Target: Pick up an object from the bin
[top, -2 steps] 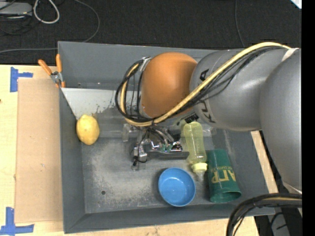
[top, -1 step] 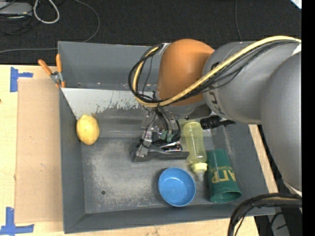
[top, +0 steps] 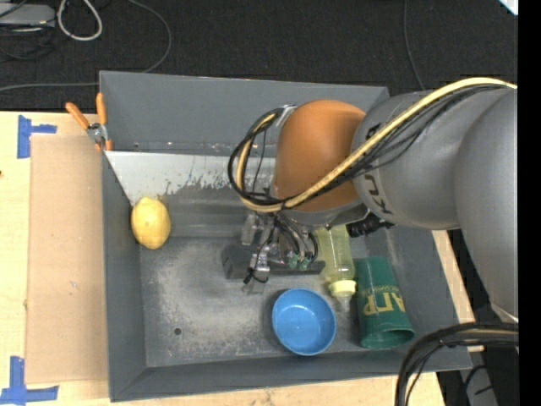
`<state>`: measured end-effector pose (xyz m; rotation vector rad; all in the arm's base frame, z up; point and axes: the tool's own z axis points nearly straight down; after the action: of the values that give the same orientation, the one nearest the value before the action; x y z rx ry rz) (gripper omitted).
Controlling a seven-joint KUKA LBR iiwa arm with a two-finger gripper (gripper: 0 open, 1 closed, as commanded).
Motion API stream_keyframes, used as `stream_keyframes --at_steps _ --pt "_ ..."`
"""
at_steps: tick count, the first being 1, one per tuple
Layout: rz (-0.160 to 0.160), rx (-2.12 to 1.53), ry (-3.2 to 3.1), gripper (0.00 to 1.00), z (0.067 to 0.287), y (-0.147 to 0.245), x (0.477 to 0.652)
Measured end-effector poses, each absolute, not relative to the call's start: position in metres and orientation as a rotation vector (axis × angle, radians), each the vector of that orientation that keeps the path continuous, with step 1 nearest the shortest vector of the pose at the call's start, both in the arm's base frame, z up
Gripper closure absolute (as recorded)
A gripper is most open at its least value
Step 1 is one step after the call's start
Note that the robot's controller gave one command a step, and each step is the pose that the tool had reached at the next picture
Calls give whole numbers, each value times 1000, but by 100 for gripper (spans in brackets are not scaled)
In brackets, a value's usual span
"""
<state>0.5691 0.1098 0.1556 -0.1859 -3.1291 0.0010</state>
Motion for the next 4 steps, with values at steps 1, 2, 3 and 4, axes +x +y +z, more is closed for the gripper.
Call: stream_keyframes --at_steps 1,2,3,4 --pt "0 2 -3137 0 151 100 569" --pt "-1 395 -3109 0 153 88 558" --pt "1 150 -3131 0 138 86 568" --pt "-1 565 -3083 0 126 76 566"
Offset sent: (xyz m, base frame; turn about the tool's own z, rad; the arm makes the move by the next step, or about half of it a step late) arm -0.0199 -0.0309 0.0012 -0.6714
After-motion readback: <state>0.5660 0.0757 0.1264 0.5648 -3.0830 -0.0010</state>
